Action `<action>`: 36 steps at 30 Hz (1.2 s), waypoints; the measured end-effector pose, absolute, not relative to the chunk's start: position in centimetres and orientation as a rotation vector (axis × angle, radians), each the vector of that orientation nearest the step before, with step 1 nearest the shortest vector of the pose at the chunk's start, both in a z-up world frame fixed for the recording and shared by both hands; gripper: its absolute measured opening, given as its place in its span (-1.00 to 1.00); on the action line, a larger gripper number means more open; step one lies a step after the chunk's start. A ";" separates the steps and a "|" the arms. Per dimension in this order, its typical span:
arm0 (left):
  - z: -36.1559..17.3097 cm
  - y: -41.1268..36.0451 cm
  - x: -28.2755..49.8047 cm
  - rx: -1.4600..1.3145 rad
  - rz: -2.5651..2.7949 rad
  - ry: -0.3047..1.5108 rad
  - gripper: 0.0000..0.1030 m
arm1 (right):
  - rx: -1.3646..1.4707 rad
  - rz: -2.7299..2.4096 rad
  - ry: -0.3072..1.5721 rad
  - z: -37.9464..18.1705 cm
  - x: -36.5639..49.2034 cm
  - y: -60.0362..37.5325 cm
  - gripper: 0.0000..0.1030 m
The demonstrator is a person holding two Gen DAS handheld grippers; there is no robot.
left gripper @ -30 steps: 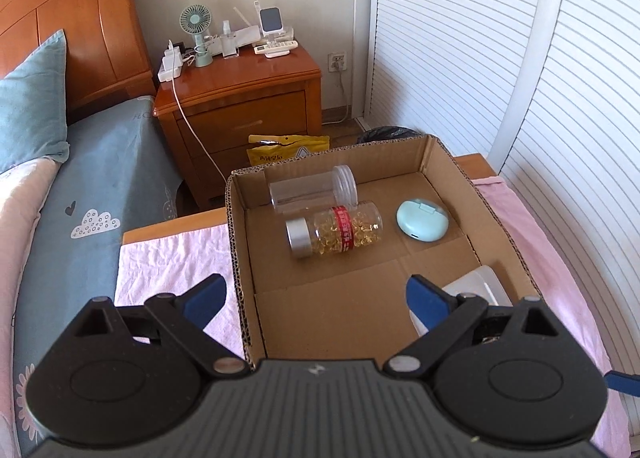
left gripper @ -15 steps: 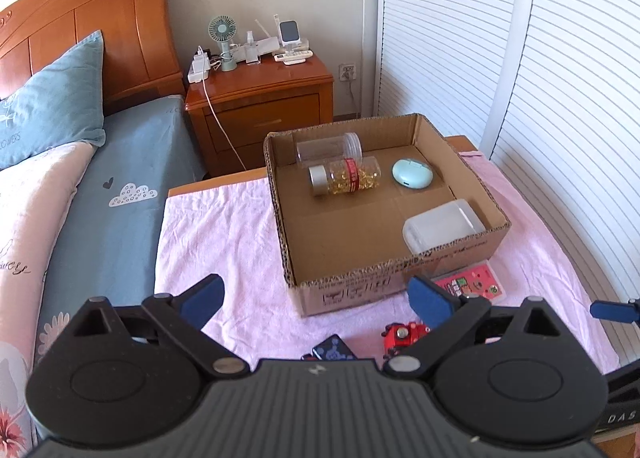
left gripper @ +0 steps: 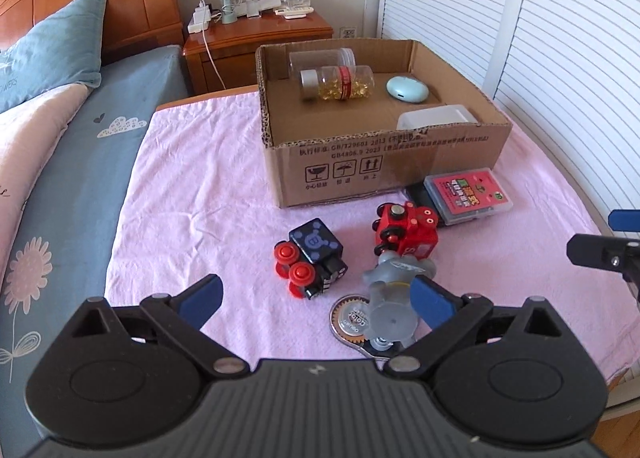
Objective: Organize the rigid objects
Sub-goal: 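Move the left tool to the black cube toy while the right tool approaches the red card case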
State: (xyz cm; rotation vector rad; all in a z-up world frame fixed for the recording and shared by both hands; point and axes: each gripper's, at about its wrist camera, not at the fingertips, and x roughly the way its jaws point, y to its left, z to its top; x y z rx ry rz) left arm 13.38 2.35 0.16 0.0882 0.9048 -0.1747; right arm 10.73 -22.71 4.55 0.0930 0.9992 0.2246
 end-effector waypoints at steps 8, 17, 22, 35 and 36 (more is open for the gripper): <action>-1.5 3.5 15.8 0.005 -0.103 0.898 0.93 | 0.078 0.214 1.026 3.6 11.5 -22.2 1.00; -4.4 2.8 19.4 0.011 -0.054 0.940 0.93 | 0.057 0.178 1.065 2.2 13.0 -22.2 1.00; -5.7 2.8 20.1 0.047 -0.012 0.971 0.93 | 0.058 0.161 1.078 1.8 13.7 -22.3 1.00; -6.8 5.1 18.5 -0.041 0.044 1.011 1.00 | -0.027 0.168 1.074 -0.3 16.8 -22.2 1.00; -6.8 5.1 18.6 -0.042 0.045 1.013 1.00 | -0.024 0.176 1.069 -0.5 17.3 -22.1 1.00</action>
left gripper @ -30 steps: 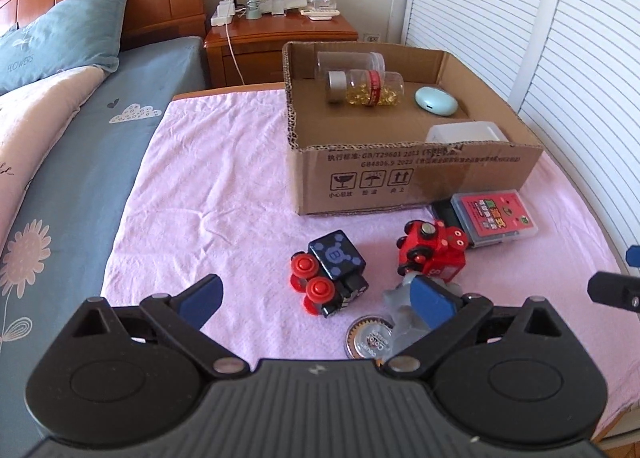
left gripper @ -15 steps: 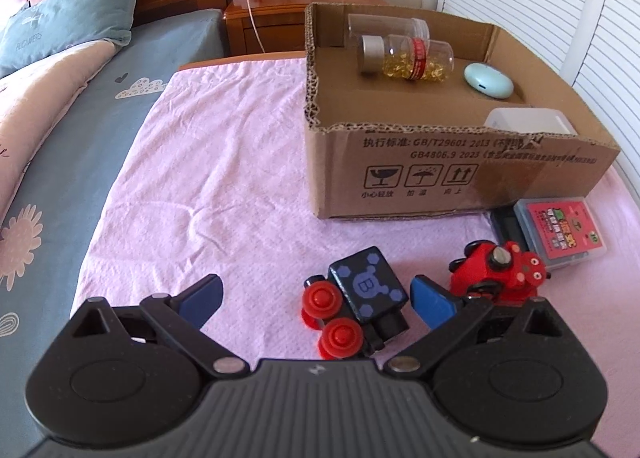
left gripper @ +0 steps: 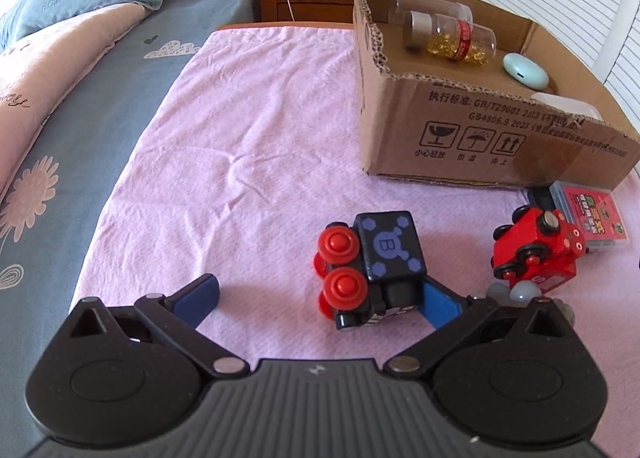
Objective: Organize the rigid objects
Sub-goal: 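Move the left tool to the black cube toy while the right tool approaches the red card case, then close the right gripper on the red card case while the left gripper closes on the cube toy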
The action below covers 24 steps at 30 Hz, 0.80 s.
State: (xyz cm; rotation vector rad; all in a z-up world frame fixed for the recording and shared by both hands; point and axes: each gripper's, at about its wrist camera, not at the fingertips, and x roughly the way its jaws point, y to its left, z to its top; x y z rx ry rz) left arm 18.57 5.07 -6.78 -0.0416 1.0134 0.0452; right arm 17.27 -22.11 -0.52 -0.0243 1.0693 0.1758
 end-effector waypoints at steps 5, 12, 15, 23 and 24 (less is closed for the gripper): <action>-6.7 5.1 18.7 -0.047 0.051 1.012 1.00 | 0.010 0.231 1.051 -1.7 19.3 -21.2 1.00; -6.8 5.1 18.5 -0.045 0.050 1.001 1.00 | -0.020 0.252 1.047 -3.8 21.2 -19.0 1.00; -6.8 5.1 18.5 -0.045 0.051 0.996 1.00 | -0.001 0.252 1.062 -4.5 21.7 -18.8 1.00; -6.8 5.1 18.5 -0.049 0.058 0.994 1.00 | -0.012 0.219 1.067 -5.6 22.0 -18.5 0.99; -6.8 5.1 18.5 -0.049 0.059 0.992 1.00 | -0.011 0.219 1.062 -5.6 21.8 -18.5 0.96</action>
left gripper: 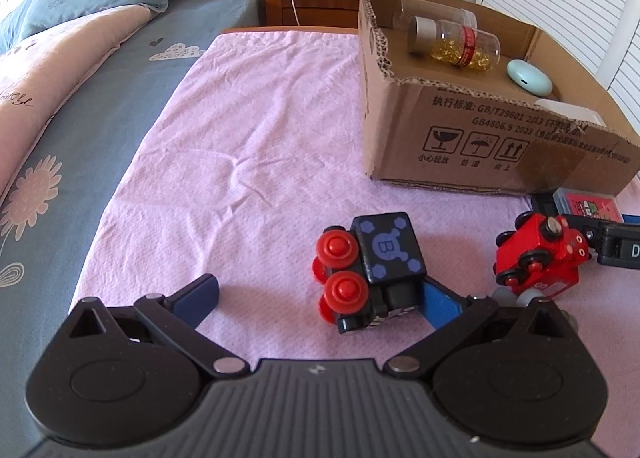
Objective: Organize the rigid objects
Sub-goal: 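Close the right gripper on the red card case while the left gripper closes on the cube toy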
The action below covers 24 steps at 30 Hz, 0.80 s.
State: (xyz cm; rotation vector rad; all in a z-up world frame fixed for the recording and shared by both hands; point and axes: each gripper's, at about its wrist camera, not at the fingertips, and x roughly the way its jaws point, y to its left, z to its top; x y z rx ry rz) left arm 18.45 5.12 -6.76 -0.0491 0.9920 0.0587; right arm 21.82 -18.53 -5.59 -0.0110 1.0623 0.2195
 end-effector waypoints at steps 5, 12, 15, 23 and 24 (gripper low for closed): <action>-6.8 5.1 18.4 -0.050 0.059 0.990 1.00 | -0.031 0.206 1.056 -5.1 21.2 -18.6 0.85; -6.8 5.2 18.4 -0.052 0.063 0.990 1.00 | -0.036 0.168 1.091 -4.4 19.7 -20.5 0.85; -6.8 5.1 18.4 -0.055 0.071 0.987 1.00 | -0.037 0.169 1.111 -4.1 18.2 -21.7 0.85; -6.8 4.8 18.6 -0.072 0.107 0.972 1.00 | -0.029 0.193 1.094 -3.6 15.4 -22.6 0.84; -6.8 4.9 18.6 -0.069 0.103 0.969 1.00 | -0.037 0.193 1.096 -3.7 15.3 -22.5 0.84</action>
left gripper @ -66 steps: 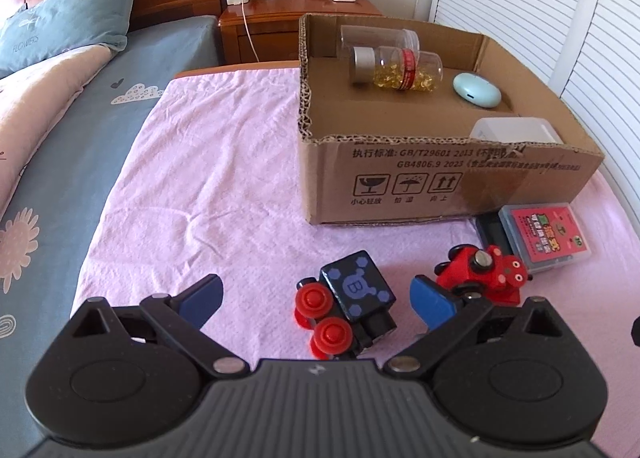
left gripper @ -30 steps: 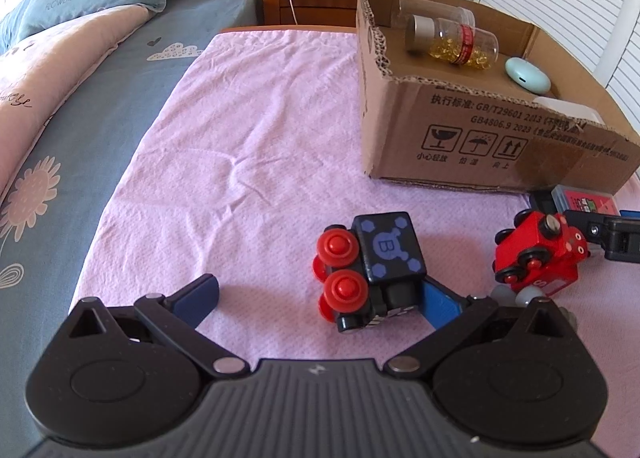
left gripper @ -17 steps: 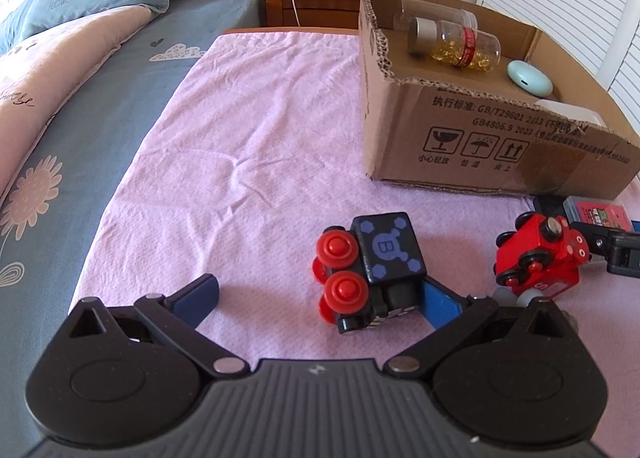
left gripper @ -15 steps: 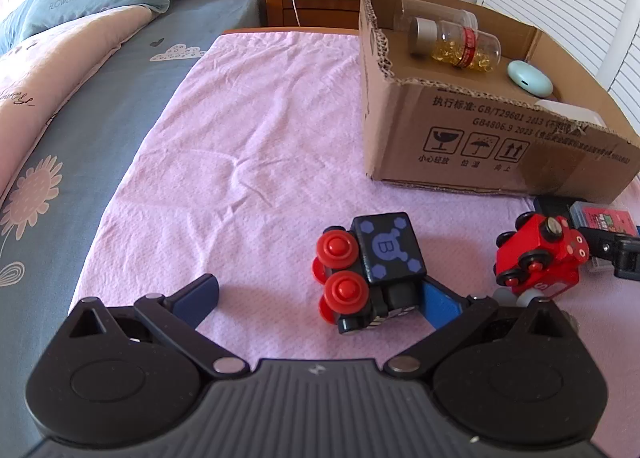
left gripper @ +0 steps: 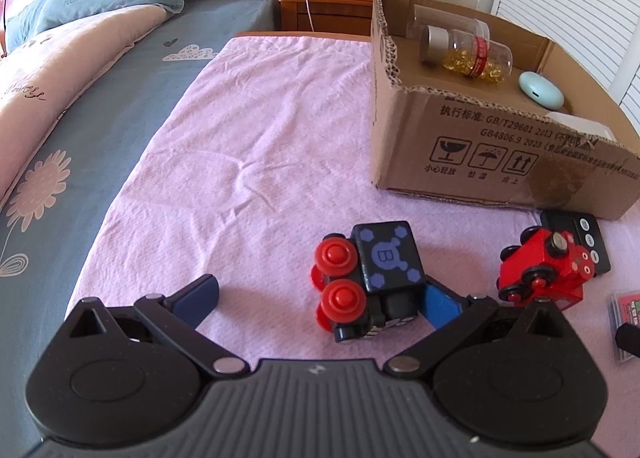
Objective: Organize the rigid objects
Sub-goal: 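Close the right gripper on the red card case while the left gripper closes on the cube toy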
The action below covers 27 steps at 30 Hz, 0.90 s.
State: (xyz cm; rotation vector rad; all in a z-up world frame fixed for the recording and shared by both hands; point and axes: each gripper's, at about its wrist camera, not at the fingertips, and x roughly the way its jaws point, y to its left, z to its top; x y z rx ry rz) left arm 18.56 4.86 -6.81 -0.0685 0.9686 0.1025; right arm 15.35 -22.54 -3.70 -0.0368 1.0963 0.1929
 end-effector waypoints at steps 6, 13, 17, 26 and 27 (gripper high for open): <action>-6.9 6.5 17.3 -0.061 0.096 0.945 1.00 | -0.027 0.199 1.094 -3.9 15.1 -22.8 1.00; -6.9 7.1 16.9 -0.062 0.101 0.933 0.99 | -0.091 0.206 1.086 -4.4 14.4 -22.3 1.00; -6.9 6.6 16.8 -0.036 0.039 0.914 0.92 | -0.103 0.215 1.071 -4.5 13.9 -22.0 1.00; -6.4 6.0 16.9 0.016 -0.077 0.873 0.36 | -0.102 0.218 1.057 -4.5 13.7 -22.0 1.00; -6.4 5.9 16.9 0.021 -0.086 0.870 0.32 | -0.103 0.220 1.052 -4.6 13.6 -22.0 1.00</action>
